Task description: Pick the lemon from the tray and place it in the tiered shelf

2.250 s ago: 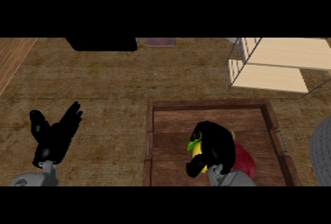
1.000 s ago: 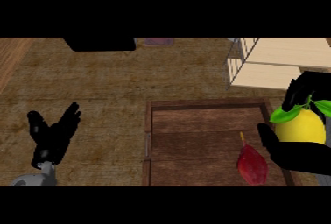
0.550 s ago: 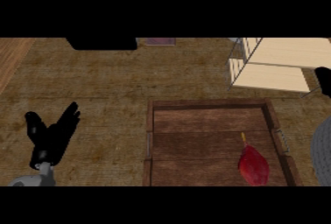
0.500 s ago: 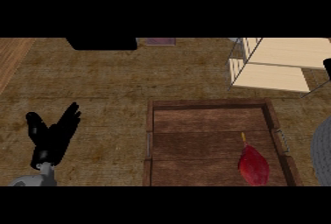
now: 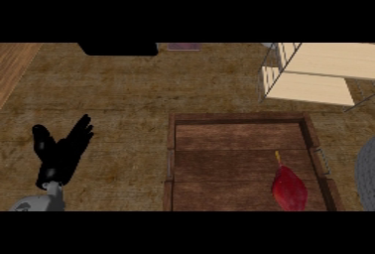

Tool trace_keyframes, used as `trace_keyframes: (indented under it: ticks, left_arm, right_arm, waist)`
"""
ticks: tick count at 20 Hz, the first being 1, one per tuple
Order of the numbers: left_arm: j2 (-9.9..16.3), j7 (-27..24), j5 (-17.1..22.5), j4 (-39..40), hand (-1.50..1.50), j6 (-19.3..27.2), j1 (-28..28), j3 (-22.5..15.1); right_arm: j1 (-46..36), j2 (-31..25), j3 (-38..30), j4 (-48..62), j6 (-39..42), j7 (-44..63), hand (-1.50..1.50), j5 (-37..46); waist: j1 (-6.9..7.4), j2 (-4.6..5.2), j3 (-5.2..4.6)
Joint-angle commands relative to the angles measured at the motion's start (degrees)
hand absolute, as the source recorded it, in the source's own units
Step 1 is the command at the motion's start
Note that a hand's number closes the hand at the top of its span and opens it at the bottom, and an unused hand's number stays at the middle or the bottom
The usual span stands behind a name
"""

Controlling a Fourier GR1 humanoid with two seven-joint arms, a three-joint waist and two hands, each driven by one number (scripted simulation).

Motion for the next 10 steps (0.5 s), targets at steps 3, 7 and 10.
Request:
trace_keyframes:
  ticks: [3, 7, 10]
  left_arm:
    - [-1.6, 1.1, -0.8, 0.3, 0.00, 0.2, 1.0, -1.0]
    - [-1.4, 0.6, -2.0, 0.6, 0.00, 0.7, 0.4, -0.5]
    - [-3.4, 1.5, -2.4, -3.3, 0.00, 1.7, 3.4, -2.2]
  right_arm:
    - [-3.3, -2.9, 0.9, 14.9, -0.4, -10.0, 1.50, 1.5]
    - [-3.9, -6.4, 1.6, 22.3, 0.2, -18.1, 1.50, 3.5]
    - [-4.5, -4.4, 4.4, 27.2, -3.2, -21.9, 1.50, 6.7]
  waist:
    - [0.30, 0.38, -0.28]
    - [0.23, 0.37, -0.28]
    - [0.77, 0.39, -0.26]
